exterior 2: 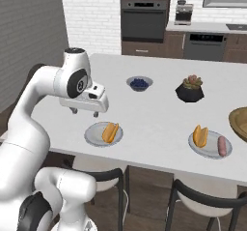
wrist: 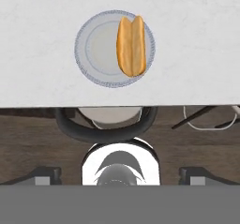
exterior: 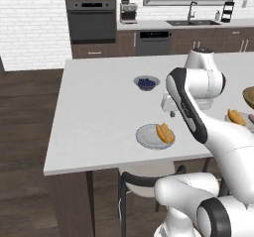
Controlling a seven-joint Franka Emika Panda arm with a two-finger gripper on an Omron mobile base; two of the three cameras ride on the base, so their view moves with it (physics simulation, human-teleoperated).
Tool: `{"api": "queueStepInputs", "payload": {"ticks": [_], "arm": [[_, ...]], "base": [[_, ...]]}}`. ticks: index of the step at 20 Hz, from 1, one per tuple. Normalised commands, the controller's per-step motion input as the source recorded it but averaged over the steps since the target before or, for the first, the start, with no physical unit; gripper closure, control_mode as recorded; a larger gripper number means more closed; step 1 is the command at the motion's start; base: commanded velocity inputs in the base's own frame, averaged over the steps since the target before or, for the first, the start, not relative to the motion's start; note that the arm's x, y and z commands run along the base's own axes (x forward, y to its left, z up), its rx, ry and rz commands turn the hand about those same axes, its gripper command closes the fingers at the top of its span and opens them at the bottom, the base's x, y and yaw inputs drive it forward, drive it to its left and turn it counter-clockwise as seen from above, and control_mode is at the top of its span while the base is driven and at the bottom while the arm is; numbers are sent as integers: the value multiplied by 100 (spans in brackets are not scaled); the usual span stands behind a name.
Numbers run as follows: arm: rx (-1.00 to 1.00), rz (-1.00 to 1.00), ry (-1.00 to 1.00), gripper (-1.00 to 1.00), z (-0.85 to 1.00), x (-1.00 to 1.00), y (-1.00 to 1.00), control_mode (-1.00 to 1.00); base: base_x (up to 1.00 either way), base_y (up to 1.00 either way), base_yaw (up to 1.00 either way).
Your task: Place one bun and one sausage from the bowl on each plate.
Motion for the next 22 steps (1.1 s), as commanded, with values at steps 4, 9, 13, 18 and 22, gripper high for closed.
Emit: {"api": "queueStepInputs", "payload": {"ticks": [4, 9, 13, 18, 22], "arm": [[0, 0, 0, -100, 0, 0, 0, 100], [0, 0, 0, -100, 0, 0, 0, 100], [0, 0, 0, -100, 0, 0, 0, 100], [0, 0, 0, -100, 0, 0, 0, 100], [0, 0, 0, -100, 0, 0, 0, 100]], "base": [[-31, -79, 0], [-14, -100, -2], [-2, -100, -3], [0, -89, -3], [4, -68, 0]]}}
